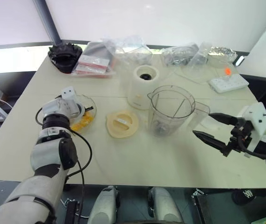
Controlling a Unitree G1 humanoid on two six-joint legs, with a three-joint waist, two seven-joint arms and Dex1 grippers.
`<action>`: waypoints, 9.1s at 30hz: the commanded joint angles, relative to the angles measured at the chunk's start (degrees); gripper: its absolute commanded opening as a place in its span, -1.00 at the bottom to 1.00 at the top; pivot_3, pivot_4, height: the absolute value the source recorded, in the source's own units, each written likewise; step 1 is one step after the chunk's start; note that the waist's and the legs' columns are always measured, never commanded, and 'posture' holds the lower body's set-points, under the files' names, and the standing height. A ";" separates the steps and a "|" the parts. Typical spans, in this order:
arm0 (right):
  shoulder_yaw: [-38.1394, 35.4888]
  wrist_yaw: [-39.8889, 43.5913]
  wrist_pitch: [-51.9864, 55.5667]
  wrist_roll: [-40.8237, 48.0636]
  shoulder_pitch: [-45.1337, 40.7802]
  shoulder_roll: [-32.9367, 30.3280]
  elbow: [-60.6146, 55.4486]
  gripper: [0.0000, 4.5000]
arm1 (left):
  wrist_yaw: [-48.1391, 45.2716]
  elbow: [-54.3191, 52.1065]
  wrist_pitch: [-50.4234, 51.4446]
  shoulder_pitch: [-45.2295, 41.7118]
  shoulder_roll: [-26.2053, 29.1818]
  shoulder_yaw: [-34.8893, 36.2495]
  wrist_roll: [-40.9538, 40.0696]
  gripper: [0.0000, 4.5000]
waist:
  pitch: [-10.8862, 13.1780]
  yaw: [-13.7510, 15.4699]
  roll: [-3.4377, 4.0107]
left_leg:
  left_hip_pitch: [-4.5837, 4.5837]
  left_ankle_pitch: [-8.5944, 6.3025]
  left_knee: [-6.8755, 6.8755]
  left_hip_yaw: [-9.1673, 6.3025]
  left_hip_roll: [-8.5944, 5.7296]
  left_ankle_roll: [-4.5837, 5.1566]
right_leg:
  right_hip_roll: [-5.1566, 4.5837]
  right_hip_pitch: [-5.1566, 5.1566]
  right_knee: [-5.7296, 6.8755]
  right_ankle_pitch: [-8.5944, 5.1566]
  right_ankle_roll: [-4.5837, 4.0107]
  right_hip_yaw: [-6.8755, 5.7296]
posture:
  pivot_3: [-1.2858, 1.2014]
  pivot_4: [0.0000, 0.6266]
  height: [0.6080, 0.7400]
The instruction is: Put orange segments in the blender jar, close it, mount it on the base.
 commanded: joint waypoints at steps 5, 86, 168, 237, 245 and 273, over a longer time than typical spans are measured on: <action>-0.04 0.14 -1.53 -0.66 -0.80 -0.01 -0.41 1.00 | -0.07 -4.49 2.75 1.12 -0.29 -0.29 -0.83 -0.92 | 0.00 -0.06 -0.01 | -0.01 0.00 0.00 -0.01 -0.01 0.00 | -0.02 0.00 -0.02 -0.01 0.01 0.00 | 0.03 -0.52 1.00; -6.50 -19.31 -9.21 -9.89 21.81 19.03 -11.85 1.00 | -72.86 -30.07 0.79 -13.14 3.58 -22.84 -4.85 0.98 | -0.01 -0.25 0.16 | -0.46 -0.07 -0.09 -0.14 0.07 0.14 | -0.09 -0.13 -0.63 -0.12 0.01 -0.02 | 0.03 -0.52 1.00; 6.13 -34.02 -34.26 -32.59 -27.26 20.47 63.98 0.20 | -59.44 -79.73 -13.28 39.38 19.13 -33.15 -8.55 1.00 | -0.06 -1.81 0.27 | 0.11 0.00 -0.08 0.21 0.04 0.08 | -0.04 0.01 -0.04 -0.14 -0.06 0.31 | 0.03 -0.52 1.00; 2.46 -31.51 -21.25 -16.22 -37.48 14.52 34.78 -0.98 | -58.16 -75.84 -18.40 40.26 12.03 -23.33 -20.29 1.00 | 0.16 -1.78 0.63 | 0.03 -0.01 -0.19 0.20 0.07 0.08 | -0.04 -0.08 -0.13 -0.17 -0.04 0.31 | 0.03 -0.52 1.00; 5.06 -27.32 -18.21 -16.37 -38.29 10.82 31.15 -0.98 | -57.44 -74.57 -20.45 40.28 11.57 -22.52 -19.60 1.00 | 0.17 -1.67 0.62 | -0.14 -0.01 -0.19 0.20 0.06 0.08 | -0.04 -0.19 -0.16 -0.17 -0.03 0.29 | 0.03 -0.52 1.00; 12.28 -13.77 -23.91 -26.93 -34.17 4.94 23.25 -0.98 | -58.06 -73.20 -22.76 39.44 12.05 -24.39 -18.59 1.00 | 0.17 -1.61 0.62 | -0.44 -0.01 -0.16 0.29 0.04 0.08 | -0.05 -0.44 -0.22 -0.16 -0.02 0.26 | 0.03 -0.52 1.00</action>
